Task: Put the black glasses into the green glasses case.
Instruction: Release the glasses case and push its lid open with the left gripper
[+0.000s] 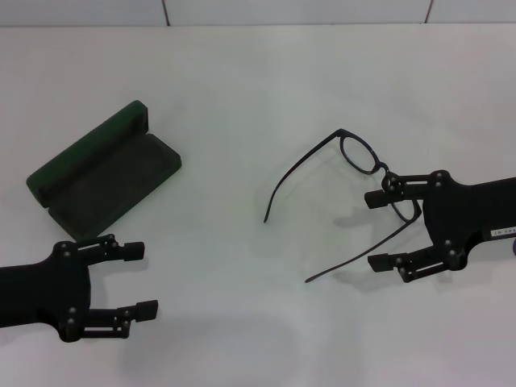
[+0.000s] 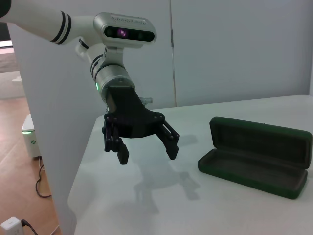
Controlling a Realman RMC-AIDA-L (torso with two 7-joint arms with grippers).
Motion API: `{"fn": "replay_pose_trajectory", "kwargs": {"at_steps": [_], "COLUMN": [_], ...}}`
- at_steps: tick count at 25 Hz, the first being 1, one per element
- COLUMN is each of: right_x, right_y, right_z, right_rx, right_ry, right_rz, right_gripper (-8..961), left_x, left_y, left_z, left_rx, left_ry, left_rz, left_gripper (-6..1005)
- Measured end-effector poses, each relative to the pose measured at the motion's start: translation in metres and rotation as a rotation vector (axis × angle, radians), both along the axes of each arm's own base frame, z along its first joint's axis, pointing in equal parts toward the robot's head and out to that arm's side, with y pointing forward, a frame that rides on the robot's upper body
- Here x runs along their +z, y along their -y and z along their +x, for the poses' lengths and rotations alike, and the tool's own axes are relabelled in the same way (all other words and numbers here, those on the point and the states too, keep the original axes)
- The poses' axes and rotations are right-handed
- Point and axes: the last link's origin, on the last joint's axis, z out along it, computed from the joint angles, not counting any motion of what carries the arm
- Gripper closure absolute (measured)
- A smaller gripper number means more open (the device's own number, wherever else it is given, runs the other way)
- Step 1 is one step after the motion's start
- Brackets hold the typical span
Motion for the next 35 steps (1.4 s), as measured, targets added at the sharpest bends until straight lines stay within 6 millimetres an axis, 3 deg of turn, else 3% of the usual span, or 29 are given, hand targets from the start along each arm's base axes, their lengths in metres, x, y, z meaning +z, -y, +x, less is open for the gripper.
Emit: {"fn": "replay_pose_trajectory", "kwargs": {"at_steps": [15,20,24,28,31,32,35], "right_x": [0.000,0.000,0.001,0.001,0.001,0.000,-0.001], "right_y": [0.000,0.001,0.001,0.001,0.001,0.001,0.002], "right_z": [0.000,0.000,0.000,0.000,0.000,0.000,0.000], "right_rx": [-0.001,0.000,-0.001,-0.002,-0.002,-0.002,0.001], "right_ry": [0.001,-0.001,-0.001,-0.001,-0.002,-0.002,0.001], "right_rz": [0.001,-0.004,-0.004,-0.006,-0.007,-0.007,-0.014], "right_gripper": [105,105,105,105,105,105,105], "left_x": [0.001,0.021,0.042,0.065,0.082,0.082,0.088], "left_y": [-0.001,-0.021,-0.037,-0.058,-0.087,-0.087,-0.112], "left_z": [0.000,0.004,0.014,0.036,0.060,0.060,0.074], "left_rx": [0.025,0.198,0.210,0.220,0.251,0.251,0.278], "left_ry": [0.008,0.080,0.039,-0.060,-0.205,-0.205,-0.353], "left_rz": [-0.004,0.012,0.031,0.046,0.081,0.081,0.102], "left_gripper": [137,137,138,143,147,148,152]}}
